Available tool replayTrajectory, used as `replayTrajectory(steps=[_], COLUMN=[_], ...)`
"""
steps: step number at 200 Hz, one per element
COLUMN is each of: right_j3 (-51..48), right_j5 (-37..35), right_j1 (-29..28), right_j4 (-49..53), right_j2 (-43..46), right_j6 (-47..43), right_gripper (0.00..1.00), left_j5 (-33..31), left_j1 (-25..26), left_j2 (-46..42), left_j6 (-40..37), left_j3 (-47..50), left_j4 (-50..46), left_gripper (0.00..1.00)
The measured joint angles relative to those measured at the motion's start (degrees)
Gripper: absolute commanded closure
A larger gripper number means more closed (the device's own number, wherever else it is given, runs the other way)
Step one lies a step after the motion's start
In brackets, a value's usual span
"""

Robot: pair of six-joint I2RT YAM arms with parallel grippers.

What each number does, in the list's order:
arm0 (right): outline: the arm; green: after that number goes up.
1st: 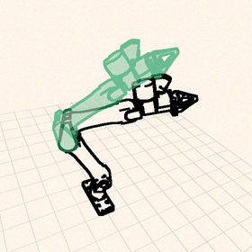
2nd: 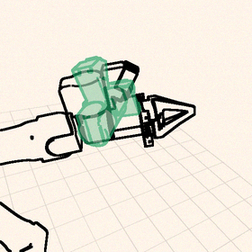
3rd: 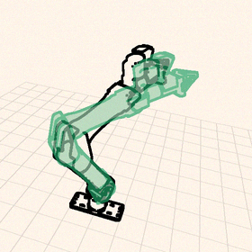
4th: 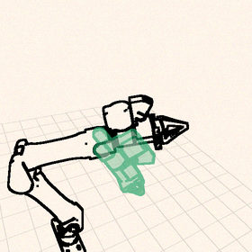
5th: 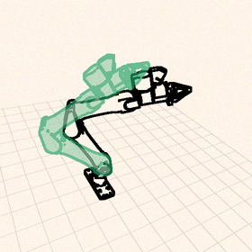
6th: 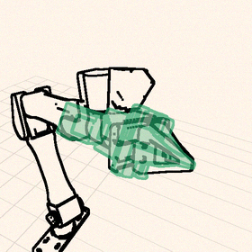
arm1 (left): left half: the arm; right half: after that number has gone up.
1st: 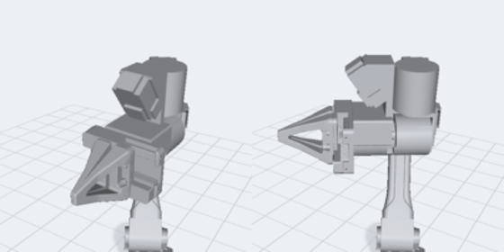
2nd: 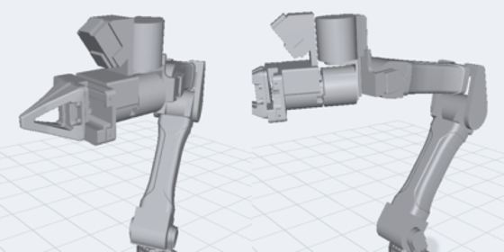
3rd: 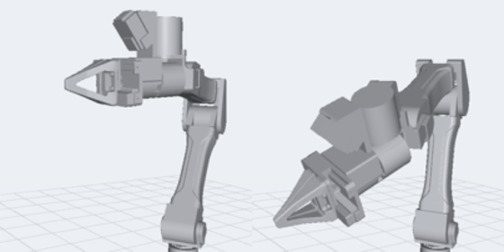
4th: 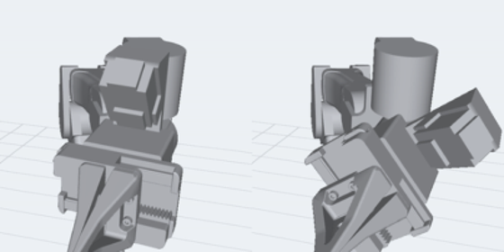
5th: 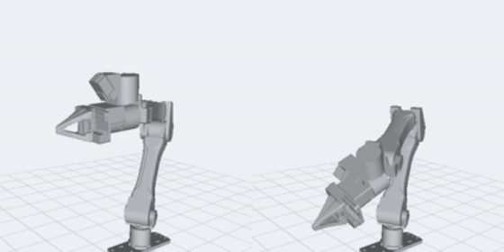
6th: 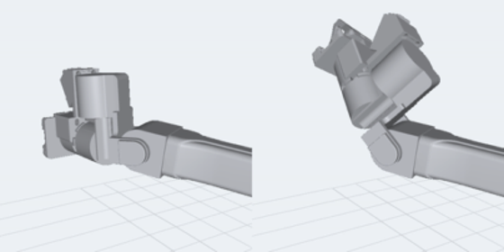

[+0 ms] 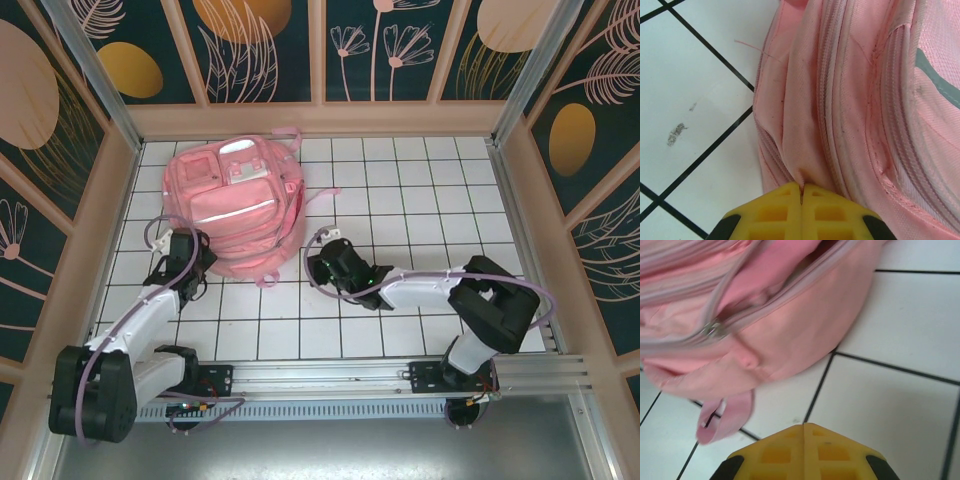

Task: Pack books, pencil case, and school supplies into a backpack

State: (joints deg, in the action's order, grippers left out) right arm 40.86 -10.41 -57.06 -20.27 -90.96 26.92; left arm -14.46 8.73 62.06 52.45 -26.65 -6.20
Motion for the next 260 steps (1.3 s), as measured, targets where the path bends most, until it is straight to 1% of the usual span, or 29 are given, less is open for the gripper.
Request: replayTrajectory(steps=[5,19,23,28,36,51,63,80,94,101,112,122,147,169,184,209,241,247,260], right_j3=[0.1,0.7,0.9,1.1,1.5,2.4,3.3,4.2,4.8,4.9,4.9,4.9,4.9,4.6,4.0,2.8,1.4,1.4,1.4], right_j5=[-0.2,-0.6,-0.7,-1.0,-1.4,-1.8,-2.0,-2.1,-2.1,-2.1,-2.1,-2.1,-2.2,-2.2,-2.2,-2.2,-2.2,-2.2,-2.2], right_j1=[-0.5,-1.0,-1.0,-1.0,-1.0,-1.0,-1.0,-1.0,-1.0,-1.0,-1.0,-1.0,-1.0,-1.0,-1.0,-1.0,-1.0,-1.0,-1.0], right_j4=[0.2,0.9,1.0,1.2,1.2,1.5,1.6,1.6,1.6,1.6,1.6,1.6,1.6,1.5,1.1,1.1,0.5,0.5,0.1], right_j2=[-0.1,-0.4,-0.5,-0.7,-0.9,-1.3,-1.6,-2.1,-2.5,-2.7,-2.9,-3.0,-3.0,-3.0,-3.0,-2.6,-1.2,-0.9,-0.7], right_j6=[0.0,-0.1,-0.1,-0.3,-0.7,-1.5,-2.1,-2.8,-3.0,-3.1,-3.1,-3.1,-3.1,-3.0,-3.0,-3.0,-2.8,-2.8,-2.9], right_gripper=[1.0,1.0,1.0,0.96,0.91,0.89,0.86,0.85,0.84,0.82,0.81,0.78,0.76,0.75,0.75,0.75,0.74,0.74,0.74], left_j5=[0.1,0.4,0.5,0.6,0.9,2.9,5.6,9.9,13.4,14.9,17.0,18.2,20.0,19.6,18.6,16.4,11.3,10.4,8.4], left_j1=[0.0,-0.2,-0.3,-0.4,-0.4,-0.4,-0.4,-0.3,0.3,0.9,2.7,4.7,11.6,17.1,19.5,20.3,20.3,20.3,20.3], left_j2=[0.1,-0.2,-0.7,-1.3,-2.9,-7.3,-11.5,-17.2,-20.3,-21.1,-21.6,-21.4,-17.9,-12.9,-9.4,-4.9,-1.5,-1.1,-0.1], left_j6=[-0.4,-0.8,-1.4,-1.2,-1.3,-1.0,-0.2,2.4,5.1,6.6,9.5,11.7,18.4,22.9,25.5,29.7,33.9,34.5,36.2], left_j3=[-0.1,-0.1,-0.1,-0.1,-0.1,-0.1,0.0,1.1,2.9,3.7,4.9,5.9,6.8,6.6,5.9,5.3,5.3,5.3,5.3], left_j4=[0.0,-0.5,-0.8,-1.2,-2.0,-3.3,-3.5,-3.1,-3.0,-2.9,-2.3,-1.2,3.9,8.8,10.4,13.1,13.9,14.1,15.1], left_gripper=[0.75,0.64,0.57,0.51,0.49,0.46,0.46,0.46,0.47,0.48,0.48,0.48,0.47,0.47,0.47,0.45,0.44,0.48,0.63])
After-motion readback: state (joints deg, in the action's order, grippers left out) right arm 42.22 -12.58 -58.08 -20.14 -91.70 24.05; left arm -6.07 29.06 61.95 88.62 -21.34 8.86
